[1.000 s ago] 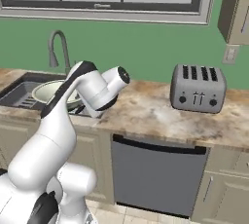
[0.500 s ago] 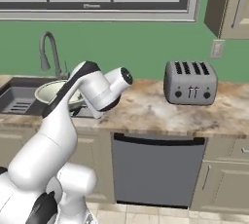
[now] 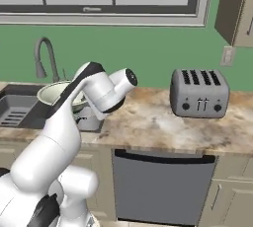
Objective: Pick the bowl and saucepan and place them in the sink. Then turn on the water.
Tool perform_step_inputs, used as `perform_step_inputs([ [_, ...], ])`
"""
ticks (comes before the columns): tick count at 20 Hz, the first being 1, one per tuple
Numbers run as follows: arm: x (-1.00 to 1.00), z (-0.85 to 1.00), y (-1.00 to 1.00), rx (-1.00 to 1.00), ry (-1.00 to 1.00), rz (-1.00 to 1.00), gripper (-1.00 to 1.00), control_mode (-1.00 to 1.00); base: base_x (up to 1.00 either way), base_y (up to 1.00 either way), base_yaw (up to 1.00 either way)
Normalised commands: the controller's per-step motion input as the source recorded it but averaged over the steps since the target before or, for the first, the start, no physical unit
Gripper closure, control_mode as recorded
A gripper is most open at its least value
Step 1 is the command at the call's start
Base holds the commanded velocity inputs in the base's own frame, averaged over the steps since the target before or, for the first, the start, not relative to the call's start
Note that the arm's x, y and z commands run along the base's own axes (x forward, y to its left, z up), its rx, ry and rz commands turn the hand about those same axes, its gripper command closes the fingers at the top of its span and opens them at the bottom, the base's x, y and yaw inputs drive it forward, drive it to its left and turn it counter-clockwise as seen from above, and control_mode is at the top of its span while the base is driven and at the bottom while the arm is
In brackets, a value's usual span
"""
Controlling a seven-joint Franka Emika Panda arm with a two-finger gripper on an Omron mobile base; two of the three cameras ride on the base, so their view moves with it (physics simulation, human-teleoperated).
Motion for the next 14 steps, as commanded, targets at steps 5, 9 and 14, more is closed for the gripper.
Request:
perform_step_inputs([
  [5, 0.0, 0.0, 0.0, 0.0, 0.0, 0.0, 1.0, 1.0, 0.39, 0.42, 0.14],
  [9, 0.0, 0.0, 0.0, 0.0, 0.0, 0.0, 1.0, 1.0, 0.26, 0.37, 0.16],
  [14, 0.0, 0.0, 0.0, 0.0, 0.0, 0.0, 1.0, 1.0, 0.17, 0.25, 0.16],
])
